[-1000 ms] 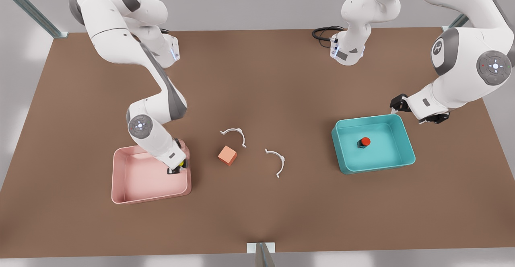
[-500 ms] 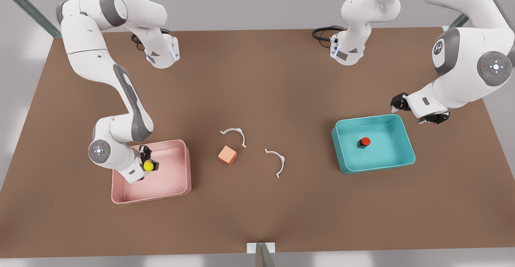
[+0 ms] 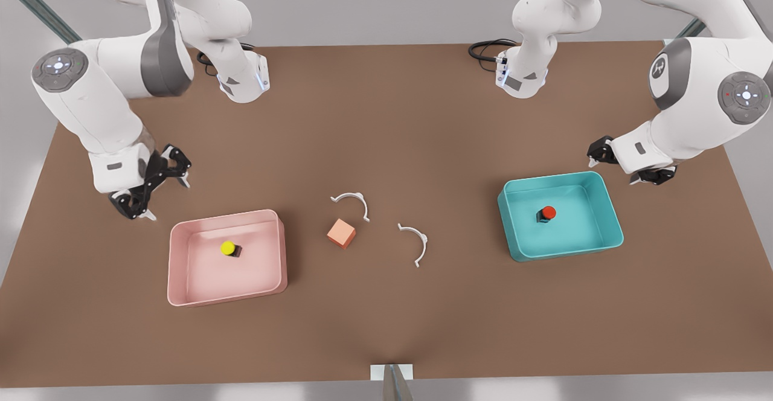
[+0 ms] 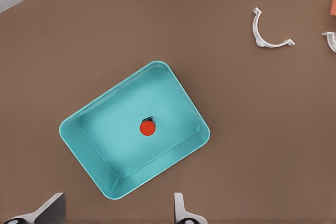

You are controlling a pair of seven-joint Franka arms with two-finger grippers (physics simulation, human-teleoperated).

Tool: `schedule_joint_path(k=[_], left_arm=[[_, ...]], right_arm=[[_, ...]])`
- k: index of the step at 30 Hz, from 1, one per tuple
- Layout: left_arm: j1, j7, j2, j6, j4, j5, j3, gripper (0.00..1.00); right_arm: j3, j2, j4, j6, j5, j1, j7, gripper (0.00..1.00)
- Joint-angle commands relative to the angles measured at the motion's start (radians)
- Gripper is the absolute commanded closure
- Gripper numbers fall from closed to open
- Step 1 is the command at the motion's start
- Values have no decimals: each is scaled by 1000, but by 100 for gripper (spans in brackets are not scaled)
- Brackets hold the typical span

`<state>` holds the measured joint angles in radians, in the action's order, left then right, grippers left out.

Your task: Place the red button in the blue storage box with the left arm, and place the yellow button in the pink storage box with the right arm

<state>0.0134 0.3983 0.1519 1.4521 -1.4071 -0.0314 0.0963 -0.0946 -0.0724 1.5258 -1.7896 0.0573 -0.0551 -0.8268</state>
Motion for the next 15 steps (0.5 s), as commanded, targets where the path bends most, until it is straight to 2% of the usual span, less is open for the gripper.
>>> schedule_joint_path(k=[1, 5, 15], left_arm=[[0, 7, -2, 1, 0, 1, 0, 0], [0, 5, -8, -1, 0, 1, 0, 0], [-3, 4, -8, -1, 0, 1, 3, 0]], right_arm=[[79, 6, -15, 208, -85, 24, 887, 0], [84, -26, -13, 254, -88, 20, 1022, 0], [78, -49, -78, 223, -79, 8, 1009, 0]])
